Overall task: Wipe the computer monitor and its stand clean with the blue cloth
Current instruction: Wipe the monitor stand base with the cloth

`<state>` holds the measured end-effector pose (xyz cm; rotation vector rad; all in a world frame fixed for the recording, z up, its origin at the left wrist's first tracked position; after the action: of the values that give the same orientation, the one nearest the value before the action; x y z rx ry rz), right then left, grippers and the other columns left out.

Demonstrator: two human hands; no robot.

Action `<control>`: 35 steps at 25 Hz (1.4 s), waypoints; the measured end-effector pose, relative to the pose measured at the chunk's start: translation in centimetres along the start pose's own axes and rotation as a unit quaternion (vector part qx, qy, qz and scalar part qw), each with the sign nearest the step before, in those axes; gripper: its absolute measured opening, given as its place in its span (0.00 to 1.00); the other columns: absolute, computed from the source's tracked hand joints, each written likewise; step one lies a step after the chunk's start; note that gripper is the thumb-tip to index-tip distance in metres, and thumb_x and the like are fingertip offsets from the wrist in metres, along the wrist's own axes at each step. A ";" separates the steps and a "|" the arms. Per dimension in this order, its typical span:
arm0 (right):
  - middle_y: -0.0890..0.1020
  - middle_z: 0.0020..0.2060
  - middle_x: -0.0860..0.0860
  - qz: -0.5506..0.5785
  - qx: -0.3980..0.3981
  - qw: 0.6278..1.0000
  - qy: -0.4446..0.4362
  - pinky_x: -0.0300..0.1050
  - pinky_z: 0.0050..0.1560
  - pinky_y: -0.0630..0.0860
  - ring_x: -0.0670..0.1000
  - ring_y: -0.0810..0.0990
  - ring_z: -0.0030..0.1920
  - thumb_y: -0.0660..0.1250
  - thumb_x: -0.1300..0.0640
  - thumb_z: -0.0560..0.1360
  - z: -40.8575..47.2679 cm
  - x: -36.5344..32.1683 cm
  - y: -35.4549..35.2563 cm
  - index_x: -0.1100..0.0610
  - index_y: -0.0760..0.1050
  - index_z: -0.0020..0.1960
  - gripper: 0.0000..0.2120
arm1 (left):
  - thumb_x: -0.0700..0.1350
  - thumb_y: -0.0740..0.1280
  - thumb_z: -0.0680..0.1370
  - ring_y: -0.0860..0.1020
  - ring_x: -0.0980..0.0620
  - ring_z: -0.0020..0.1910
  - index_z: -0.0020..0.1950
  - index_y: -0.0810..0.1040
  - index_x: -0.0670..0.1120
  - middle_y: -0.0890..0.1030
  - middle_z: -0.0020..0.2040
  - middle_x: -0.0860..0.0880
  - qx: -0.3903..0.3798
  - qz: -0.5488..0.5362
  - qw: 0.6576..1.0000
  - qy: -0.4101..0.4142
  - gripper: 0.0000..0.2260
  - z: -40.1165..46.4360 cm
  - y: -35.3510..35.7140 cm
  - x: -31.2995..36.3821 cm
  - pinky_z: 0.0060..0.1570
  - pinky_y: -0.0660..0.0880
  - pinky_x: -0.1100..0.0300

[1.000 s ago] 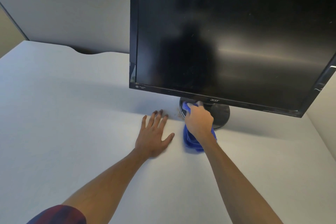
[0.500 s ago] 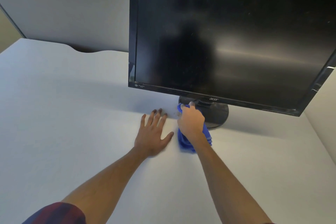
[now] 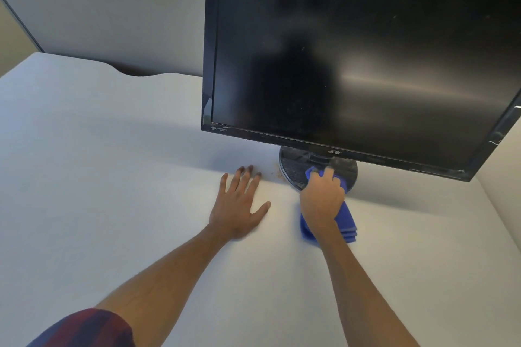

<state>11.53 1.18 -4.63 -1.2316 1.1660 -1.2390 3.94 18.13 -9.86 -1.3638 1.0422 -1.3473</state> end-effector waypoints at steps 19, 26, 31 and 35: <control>0.69 0.65 0.56 0.044 0.002 0.998 -0.047 0.47 0.54 0.73 0.56 0.74 0.56 0.62 0.55 0.77 -1.0 -3.3 -0.1 0.55 0.69 0.67 0.19 | 0.66 0.46 0.78 0.43 0.49 0.78 0.79 0.48 0.52 0.46 0.80 0.50 0.005 -0.006 1.000 -0.006 0.33 -0.2 0.0 0.2 0.75 0.43 0.43; 0.72 0.63 0.55 0.155 0.000 0.988 0.006 0.46 0.47 0.74 0.54 0.77 0.51 0.59 0.56 0.79 0.5 0.7 -1.7 0.53 0.72 0.66 0.16 | 0.66 0.45 0.78 0.43 0.49 0.78 0.78 0.48 0.52 0.46 0.80 0.50 -0.001 -0.007 1.000 -0.002 0.32 -0.2 -0.2 0.1 0.75 0.42 0.43; 0.72 0.54 0.56 0.071 0.006 0.993 0.098 0.48 0.46 0.75 0.55 0.75 0.49 0.62 0.59 0.76 -1.4 3.1 -0.5 0.57 0.74 0.56 0.10 | 0.66 0.44 0.78 0.42 0.49 0.78 0.79 0.48 0.52 0.45 0.80 0.50 0.000 0.000 1.000 -0.002 0.33 -0.1 0.0 0.0 0.75 0.43 0.43; 0.70 0.61 0.56 0.013 0.007 1.000 0.001 0.46 0.50 0.72 0.54 0.74 0.53 0.62 0.55 0.76 -1.5 -2.2 0.2 0.56 0.71 0.62 0.15 | 0.67 0.44 0.77 0.43 0.49 0.78 0.79 0.47 0.52 0.46 0.80 0.49 -0.001 -0.004 1.000 -0.005 0.33 -0.1 -0.2 0.1 0.74 0.45 0.42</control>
<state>10.03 3.32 -4.92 -1.2021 1.1697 -1.2268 3.82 18.03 -9.68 -1.3769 1.0331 -1.3450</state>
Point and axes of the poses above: each hand's wrist, its own z-axis towards the middle knuckle, its own y-axis out of the palm, x = y × z, the point moved 1 cm from there along z, towards the middle knuckle
